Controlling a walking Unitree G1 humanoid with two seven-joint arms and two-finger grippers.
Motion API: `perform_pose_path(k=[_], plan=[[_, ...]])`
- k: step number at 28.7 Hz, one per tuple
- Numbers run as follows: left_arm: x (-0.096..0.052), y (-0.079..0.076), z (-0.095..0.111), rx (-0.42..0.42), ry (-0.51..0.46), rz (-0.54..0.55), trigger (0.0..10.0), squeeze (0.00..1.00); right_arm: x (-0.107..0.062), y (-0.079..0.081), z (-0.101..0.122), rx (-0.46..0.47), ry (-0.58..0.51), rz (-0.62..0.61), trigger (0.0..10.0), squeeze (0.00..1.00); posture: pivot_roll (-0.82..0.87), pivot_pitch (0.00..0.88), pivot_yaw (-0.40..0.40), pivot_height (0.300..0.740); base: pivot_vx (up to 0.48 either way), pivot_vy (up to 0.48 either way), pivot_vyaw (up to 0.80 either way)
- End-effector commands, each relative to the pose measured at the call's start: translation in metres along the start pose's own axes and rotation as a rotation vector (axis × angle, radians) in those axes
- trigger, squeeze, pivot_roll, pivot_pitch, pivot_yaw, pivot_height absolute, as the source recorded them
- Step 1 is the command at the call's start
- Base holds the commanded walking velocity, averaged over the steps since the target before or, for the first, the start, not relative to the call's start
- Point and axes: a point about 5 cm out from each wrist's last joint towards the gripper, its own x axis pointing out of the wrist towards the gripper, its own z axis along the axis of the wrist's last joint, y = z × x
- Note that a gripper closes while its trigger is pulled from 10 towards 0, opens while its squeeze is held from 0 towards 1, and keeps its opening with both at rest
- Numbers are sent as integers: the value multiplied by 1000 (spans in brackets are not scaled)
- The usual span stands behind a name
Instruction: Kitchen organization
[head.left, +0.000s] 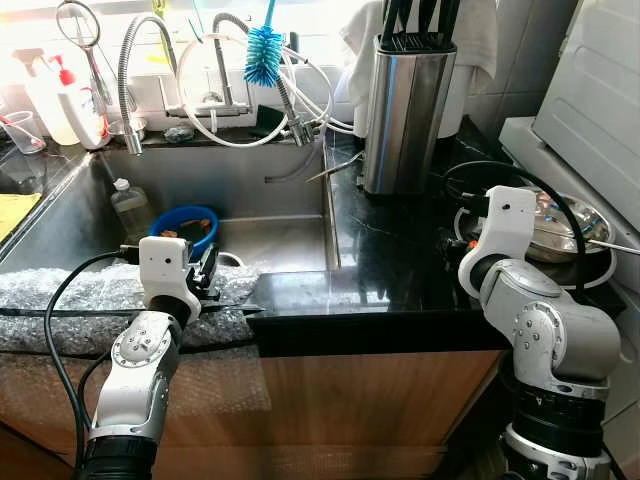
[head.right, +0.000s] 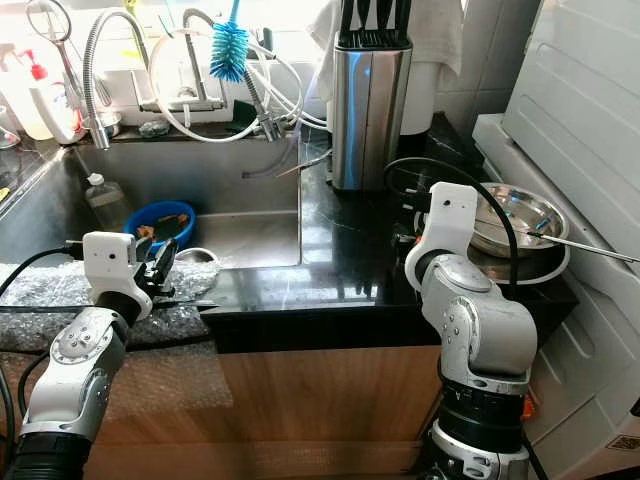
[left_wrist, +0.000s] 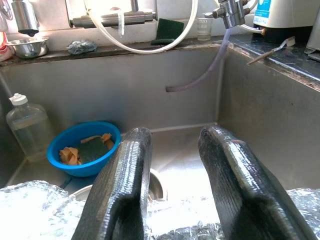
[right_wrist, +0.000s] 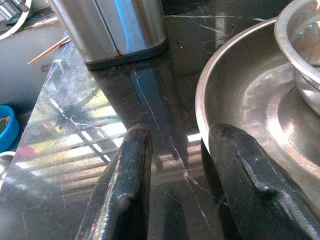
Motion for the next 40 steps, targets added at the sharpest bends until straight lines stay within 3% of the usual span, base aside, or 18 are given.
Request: perform_pose_path(k=[1,17,31,40], plan=[[1,-2,-5,18,39,-15,10000,0,2,4,-3,2,32,9,10000,0,-54,0,20,740,0,0,0],[1,-1,-5,23,39,-11,10000,0,3,-2,0,34,15,-47,10000,0,-55,0,21,740,0,0,0],[3,1,-3,62,36,-22,10000,0,1,19,3,62,11,49,10000,0,-56,0,19,740,0,0,0],[2,0,-5,62,43,-26,10000,0,2,14,3,95,21,25,10000,0,-57,0,17,740,0,0,0]])
